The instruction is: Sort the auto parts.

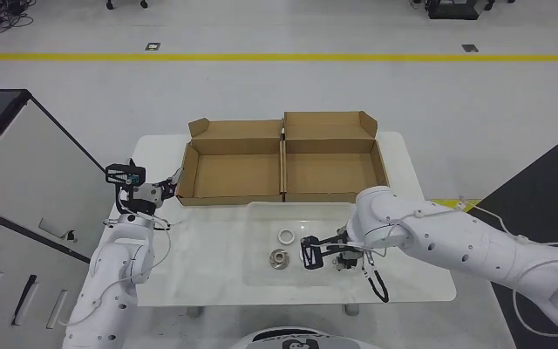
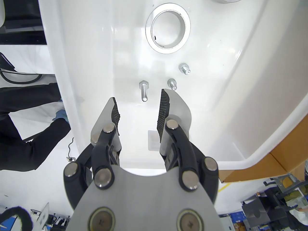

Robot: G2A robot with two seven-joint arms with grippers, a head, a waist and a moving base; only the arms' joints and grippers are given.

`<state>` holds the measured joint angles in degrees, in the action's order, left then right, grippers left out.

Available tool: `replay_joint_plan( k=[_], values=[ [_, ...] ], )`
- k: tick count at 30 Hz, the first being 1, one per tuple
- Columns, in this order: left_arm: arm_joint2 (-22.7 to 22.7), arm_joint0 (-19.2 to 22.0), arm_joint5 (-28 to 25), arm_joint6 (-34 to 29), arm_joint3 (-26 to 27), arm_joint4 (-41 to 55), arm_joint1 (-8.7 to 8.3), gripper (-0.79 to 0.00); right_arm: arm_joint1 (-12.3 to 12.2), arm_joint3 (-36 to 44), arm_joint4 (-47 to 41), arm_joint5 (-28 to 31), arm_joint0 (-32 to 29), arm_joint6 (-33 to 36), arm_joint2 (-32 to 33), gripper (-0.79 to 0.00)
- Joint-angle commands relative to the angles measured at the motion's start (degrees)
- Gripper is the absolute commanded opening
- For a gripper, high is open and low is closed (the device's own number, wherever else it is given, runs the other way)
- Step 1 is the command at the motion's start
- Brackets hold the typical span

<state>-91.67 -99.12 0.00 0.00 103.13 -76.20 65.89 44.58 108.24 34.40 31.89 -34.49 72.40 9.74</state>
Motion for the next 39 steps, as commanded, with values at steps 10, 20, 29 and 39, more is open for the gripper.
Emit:
replay_joint_plan(
  k=[10, 20, 29, 39],
  values=[
    [0.0, 0.0, 0.0, 0.0, 0.0, 0.0, 0.0, 0.0, 1.26, -1.57, 1.31, -1.02, -1.84, 1.03, 0.0, -0.434],
    [0.0, 0.0, 0.0, 0.0, 0.0, 0.0, 0.0, 0.0, 2.26, -2.43, 1.8, -1.29, -2.37, 1.3, 0.0, -0.474],
    [0.0, 0.0, 0.0, 0.0, 0.0, 0.0, 0.0, 0.0, 2.88, -3.33, 1.83, -1.92, -2.68, 1.93, 0.0, -0.514],
    [0.0, 0.0, 0.0, 0.0, 0.0, 0.0, 0.0, 0.0, 3.5, -4.3, 2.26, -2.07, -3.08, 2.09, 0.0, -0.557]
  ],
)
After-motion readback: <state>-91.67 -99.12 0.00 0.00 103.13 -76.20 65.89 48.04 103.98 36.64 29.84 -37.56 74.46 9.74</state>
